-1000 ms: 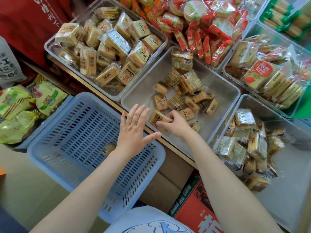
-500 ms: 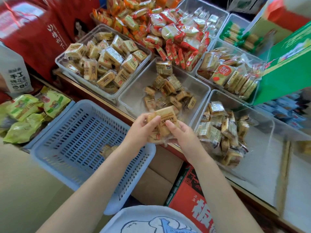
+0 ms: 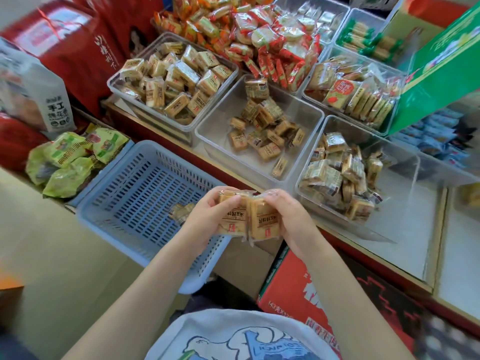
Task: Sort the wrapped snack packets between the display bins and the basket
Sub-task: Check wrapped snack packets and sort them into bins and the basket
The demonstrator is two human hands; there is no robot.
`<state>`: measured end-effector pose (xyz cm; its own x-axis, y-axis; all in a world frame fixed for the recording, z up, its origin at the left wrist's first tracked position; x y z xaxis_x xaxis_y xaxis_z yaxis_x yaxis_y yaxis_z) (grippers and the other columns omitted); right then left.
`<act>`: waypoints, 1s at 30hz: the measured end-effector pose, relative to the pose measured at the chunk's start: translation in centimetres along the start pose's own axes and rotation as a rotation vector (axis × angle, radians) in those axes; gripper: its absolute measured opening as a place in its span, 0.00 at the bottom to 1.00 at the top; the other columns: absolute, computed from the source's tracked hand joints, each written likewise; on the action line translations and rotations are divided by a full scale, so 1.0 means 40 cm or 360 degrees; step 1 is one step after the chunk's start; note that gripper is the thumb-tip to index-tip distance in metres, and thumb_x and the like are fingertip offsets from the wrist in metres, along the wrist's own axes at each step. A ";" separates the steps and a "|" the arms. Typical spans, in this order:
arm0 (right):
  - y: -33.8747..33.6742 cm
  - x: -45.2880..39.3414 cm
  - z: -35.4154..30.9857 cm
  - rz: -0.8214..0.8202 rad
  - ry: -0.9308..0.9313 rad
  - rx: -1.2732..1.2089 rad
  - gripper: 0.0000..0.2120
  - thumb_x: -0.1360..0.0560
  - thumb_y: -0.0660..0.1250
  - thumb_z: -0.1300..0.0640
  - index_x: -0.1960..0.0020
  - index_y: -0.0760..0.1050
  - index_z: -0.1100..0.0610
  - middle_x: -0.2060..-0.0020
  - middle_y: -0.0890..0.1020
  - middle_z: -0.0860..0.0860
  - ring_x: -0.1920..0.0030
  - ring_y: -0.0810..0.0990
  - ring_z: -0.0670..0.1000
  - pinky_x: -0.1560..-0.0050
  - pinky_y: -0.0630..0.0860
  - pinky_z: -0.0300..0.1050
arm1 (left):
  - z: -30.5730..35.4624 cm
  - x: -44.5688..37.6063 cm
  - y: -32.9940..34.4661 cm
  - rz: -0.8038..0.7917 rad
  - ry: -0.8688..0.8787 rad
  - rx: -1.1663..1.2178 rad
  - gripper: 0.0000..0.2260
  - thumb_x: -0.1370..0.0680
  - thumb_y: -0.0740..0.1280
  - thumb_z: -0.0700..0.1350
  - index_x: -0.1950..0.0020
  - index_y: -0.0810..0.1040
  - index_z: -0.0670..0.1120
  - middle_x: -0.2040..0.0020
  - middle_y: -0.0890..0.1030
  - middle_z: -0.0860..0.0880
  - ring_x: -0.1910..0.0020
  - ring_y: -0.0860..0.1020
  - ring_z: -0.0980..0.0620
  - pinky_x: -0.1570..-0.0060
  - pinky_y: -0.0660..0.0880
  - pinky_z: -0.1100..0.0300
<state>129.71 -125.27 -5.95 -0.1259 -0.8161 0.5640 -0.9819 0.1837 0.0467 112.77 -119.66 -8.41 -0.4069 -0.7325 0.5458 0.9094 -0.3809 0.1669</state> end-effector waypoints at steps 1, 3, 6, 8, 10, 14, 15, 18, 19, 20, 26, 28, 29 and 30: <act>0.004 0.009 0.003 0.0012 -0.0003 0.0011 0.19 0.24 0.63 0.45 0.42 0.78 0.57 0.53 0.84 0.54 0.50 0.82 0.56 0.46 0.79 0.61 | 0.003 0.008 0.001 -0.0009 0.0017 0.0010 0.12 0.21 0.70 0.48 0.39 0.79 0.47 0.47 0.86 0.45 0.48 0.86 0.44 0.52 0.83 0.45; 0.012 0.023 0.008 0.0051 -0.0026 0.0061 0.12 0.19 0.62 0.49 0.43 0.77 0.56 0.58 0.82 0.51 0.55 0.80 0.50 0.54 0.78 0.52 | 0.006 0.020 0.005 0.0006 0.0037 0.0035 0.08 0.21 0.70 0.46 0.42 0.80 0.47 0.50 0.86 0.47 0.51 0.86 0.46 0.57 0.83 0.49; 0.021 0.040 0.009 0.0120 -0.0123 0.0209 0.08 0.17 0.62 0.53 0.47 0.78 0.56 0.62 0.81 0.48 0.63 0.78 0.43 0.63 0.76 0.37 | 0.006 0.036 0.016 0.0061 0.0043 0.0069 0.03 0.19 0.67 0.45 0.47 0.81 0.48 0.56 0.85 0.49 0.57 0.84 0.49 0.62 0.81 0.54; 0.028 0.049 0.010 0.0113 -0.0180 0.0265 0.09 0.17 0.63 0.52 0.49 0.78 0.57 0.63 0.82 0.49 0.63 0.80 0.43 0.63 0.77 0.36 | 0.005 0.044 0.021 0.0062 0.0074 0.0087 0.03 0.18 0.67 0.43 0.48 0.80 0.47 0.57 0.85 0.48 0.59 0.84 0.50 0.65 0.81 0.55; 0.035 0.058 0.015 0.0118 -0.0191 0.0331 0.09 0.17 0.64 0.53 0.51 0.78 0.57 0.63 0.82 0.50 0.63 0.79 0.44 0.62 0.77 0.37 | 0.006 0.054 0.019 0.0063 0.0120 0.0078 0.02 0.19 0.67 0.41 0.49 0.80 0.45 0.58 0.84 0.47 0.61 0.84 0.50 0.68 0.81 0.56; 0.054 0.073 0.018 0.0166 -0.0212 0.0316 0.04 0.18 0.65 0.53 0.51 0.76 0.52 0.62 0.82 0.52 0.64 0.80 0.46 0.65 0.76 0.37 | 0.007 0.069 0.006 0.0091 0.0208 -0.0054 0.04 0.19 0.68 0.39 0.53 0.80 0.45 0.60 0.84 0.47 0.63 0.83 0.50 0.68 0.80 0.58; 0.061 0.077 0.017 0.0151 -0.0232 0.0268 0.04 0.19 0.67 0.52 0.49 0.75 0.52 0.60 0.82 0.56 0.63 0.81 0.48 0.64 0.77 0.39 | 0.007 0.071 0.001 0.0101 0.0232 -0.0086 0.04 0.20 0.68 0.40 0.54 0.80 0.45 0.61 0.84 0.47 0.63 0.83 0.50 0.66 0.81 0.57; 0.076 0.086 0.015 0.0110 -0.0312 0.0265 0.08 0.21 0.70 0.48 0.46 0.76 0.50 0.57 0.82 0.58 0.61 0.82 0.51 0.61 0.79 0.41 | 0.011 0.074 -0.009 0.0083 0.0301 -0.0168 0.06 0.20 0.70 0.42 0.56 0.82 0.50 0.60 0.84 0.47 0.60 0.84 0.47 0.61 0.81 0.52; 0.079 0.087 0.013 0.0121 -0.0333 0.0281 0.06 0.21 0.70 0.50 0.47 0.77 0.50 0.58 0.81 0.57 0.61 0.81 0.51 0.61 0.79 0.41 | 0.012 0.075 -0.011 0.0069 0.0306 -0.0187 0.06 0.20 0.70 0.43 0.57 0.82 0.51 0.60 0.84 0.47 0.60 0.84 0.47 0.59 0.80 0.51; 0.080 0.087 0.011 0.0151 -0.0344 0.0307 0.04 0.21 0.70 0.51 0.49 0.77 0.50 0.59 0.80 0.55 0.61 0.80 0.51 0.62 0.78 0.41 | 0.012 0.077 -0.012 0.0052 0.0305 -0.0197 0.06 0.20 0.70 0.43 0.57 0.82 0.52 0.59 0.85 0.48 0.59 0.84 0.47 0.59 0.80 0.51; 0.077 0.079 0.000 0.0348 -0.0363 0.0386 0.06 0.22 0.70 0.57 0.58 0.79 0.52 0.64 0.80 0.45 0.63 0.79 0.47 0.61 0.77 0.44 | 0.014 0.077 -0.027 0.0026 0.0260 -0.0212 0.10 0.20 0.68 0.42 0.59 0.85 0.51 0.58 0.85 0.47 0.59 0.84 0.49 0.59 0.79 0.55; 0.074 0.081 0.000 0.0379 -0.0356 0.0348 0.06 0.22 0.71 0.57 0.58 0.80 0.54 0.63 0.82 0.47 0.62 0.81 0.48 0.59 0.79 0.46 | 0.017 0.071 -0.038 0.0008 0.0275 -0.0210 0.10 0.20 0.69 0.42 0.59 0.87 0.50 0.57 0.87 0.44 0.58 0.85 0.47 0.57 0.80 0.54; 0.072 0.081 -0.001 0.0394 -0.0359 0.0347 0.05 0.22 0.71 0.57 0.57 0.80 0.54 0.62 0.82 0.48 0.61 0.82 0.48 0.59 0.79 0.46 | 0.018 0.068 -0.041 0.0002 0.0277 -0.0200 0.08 0.21 0.70 0.42 0.57 0.88 0.49 0.56 0.87 0.43 0.57 0.85 0.46 0.56 0.81 0.54; 0.071 0.080 -0.001 0.0412 -0.0366 0.0355 0.05 0.22 0.71 0.57 0.57 0.81 0.55 0.61 0.83 0.50 0.61 0.82 0.48 0.59 0.80 0.45 | 0.018 0.066 -0.044 -0.0003 0.0276 -0.0175 0.06 0.21 0.71 0.42 0.55 0.88 0.47 0.55 0.87 0.42 0.56 0.86 0.46 0.55 0.81 0.55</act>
<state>126.54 -127.35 -3.97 -0.3764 -0.8644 0.3333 -0.9170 0.2964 -0.2670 110.15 -120.52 -6.66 -0.4258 -0.8143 0.3945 0.8978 -0.4345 0.0722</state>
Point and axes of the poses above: each hand's wrist, its own x-axis away from the middle knuckle, its own y-axis out of the palm, z = x × y, the point moved 3 cm from there along -x, towards the middle knuckle
